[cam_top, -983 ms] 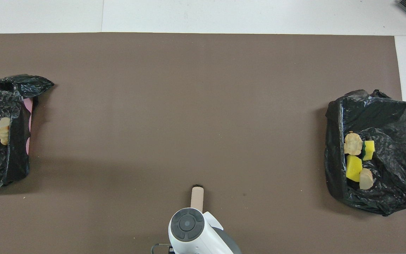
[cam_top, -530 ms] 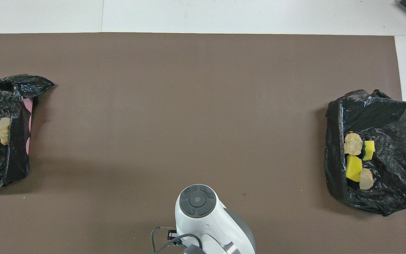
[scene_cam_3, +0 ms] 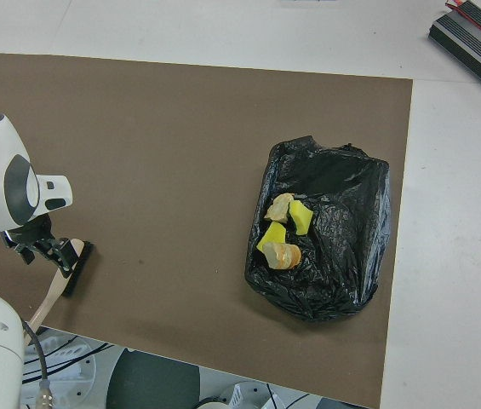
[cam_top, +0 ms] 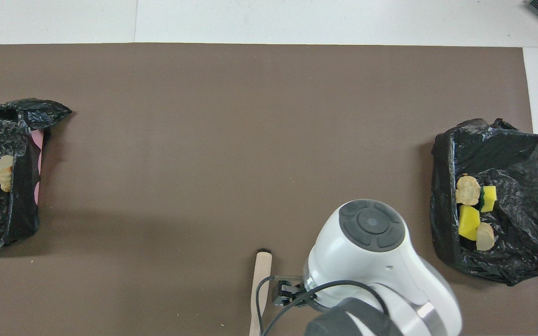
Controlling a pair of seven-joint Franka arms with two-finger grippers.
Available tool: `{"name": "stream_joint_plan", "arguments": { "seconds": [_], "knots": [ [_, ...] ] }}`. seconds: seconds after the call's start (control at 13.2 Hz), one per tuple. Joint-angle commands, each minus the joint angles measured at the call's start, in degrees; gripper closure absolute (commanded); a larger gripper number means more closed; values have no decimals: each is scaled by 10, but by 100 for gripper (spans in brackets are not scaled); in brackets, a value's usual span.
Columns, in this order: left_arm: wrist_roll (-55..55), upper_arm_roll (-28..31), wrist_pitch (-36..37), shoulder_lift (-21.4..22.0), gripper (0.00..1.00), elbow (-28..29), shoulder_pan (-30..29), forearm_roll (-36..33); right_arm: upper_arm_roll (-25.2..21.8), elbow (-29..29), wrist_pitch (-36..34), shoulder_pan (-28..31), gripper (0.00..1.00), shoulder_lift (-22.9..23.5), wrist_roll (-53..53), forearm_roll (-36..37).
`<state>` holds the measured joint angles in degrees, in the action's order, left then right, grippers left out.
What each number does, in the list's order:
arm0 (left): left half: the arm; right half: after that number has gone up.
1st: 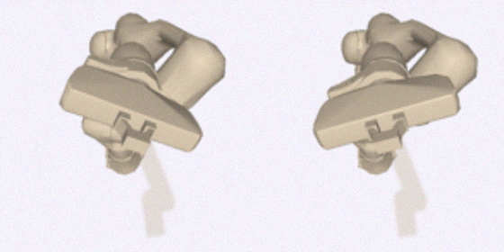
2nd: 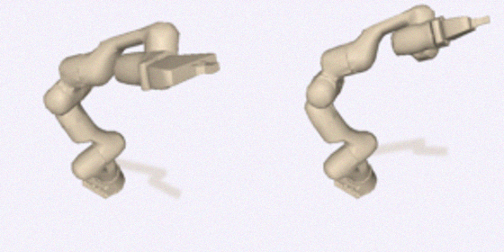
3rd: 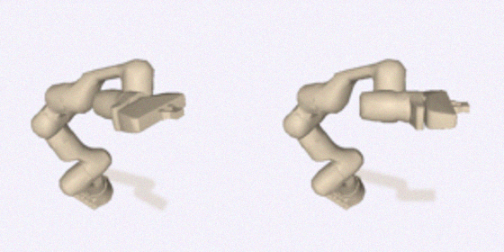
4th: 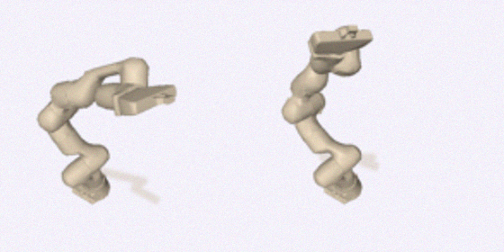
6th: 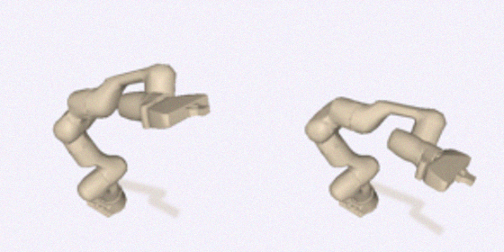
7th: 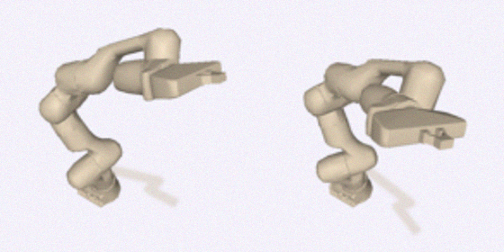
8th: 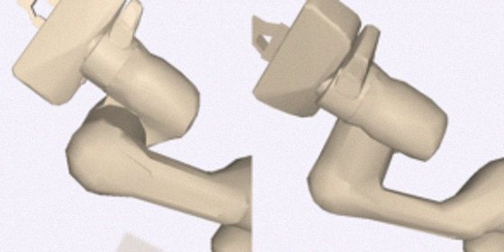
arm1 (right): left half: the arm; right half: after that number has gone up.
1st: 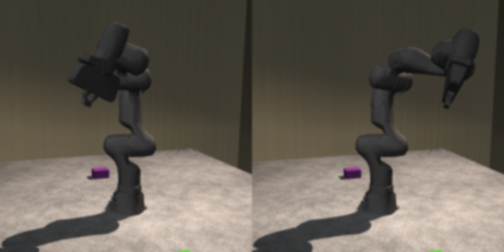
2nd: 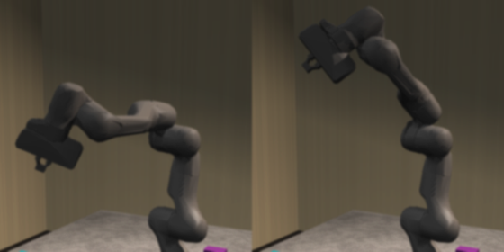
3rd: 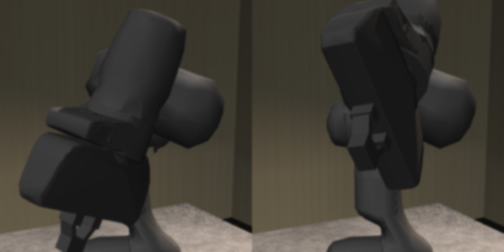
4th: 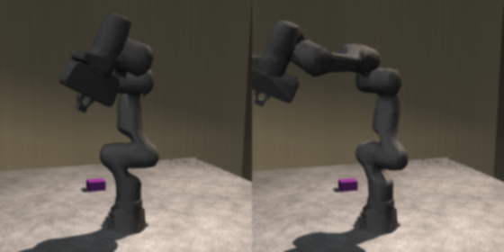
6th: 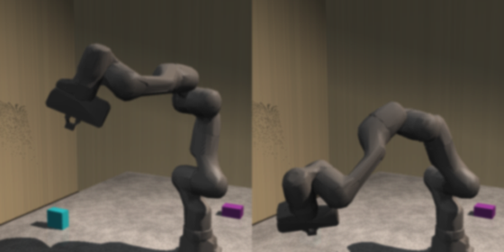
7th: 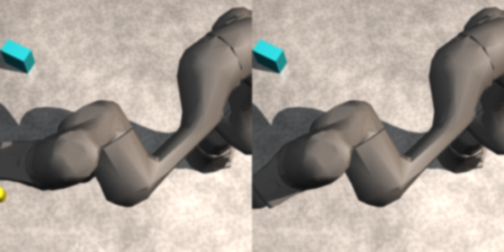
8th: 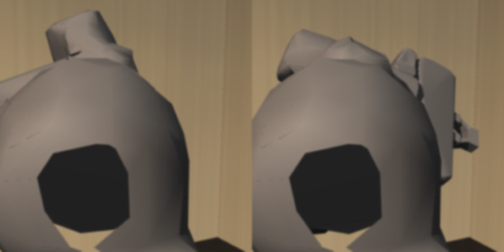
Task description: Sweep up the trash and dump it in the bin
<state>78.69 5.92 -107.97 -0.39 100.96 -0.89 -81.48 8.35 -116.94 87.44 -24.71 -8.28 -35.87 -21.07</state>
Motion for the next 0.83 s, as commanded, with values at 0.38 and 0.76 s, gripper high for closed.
{"name": "stream_joint_plan", "arguments": {
  "seconds": [0.38,0.76],
  "knots": [
    [-20,1,35,14,100,10,-11,89,4,214,-137,171,0,18,141,105],
    [-13,5,38,6,100,-8,-30,233,4,294,-121,217,0,44,205,212]
  ]
}}
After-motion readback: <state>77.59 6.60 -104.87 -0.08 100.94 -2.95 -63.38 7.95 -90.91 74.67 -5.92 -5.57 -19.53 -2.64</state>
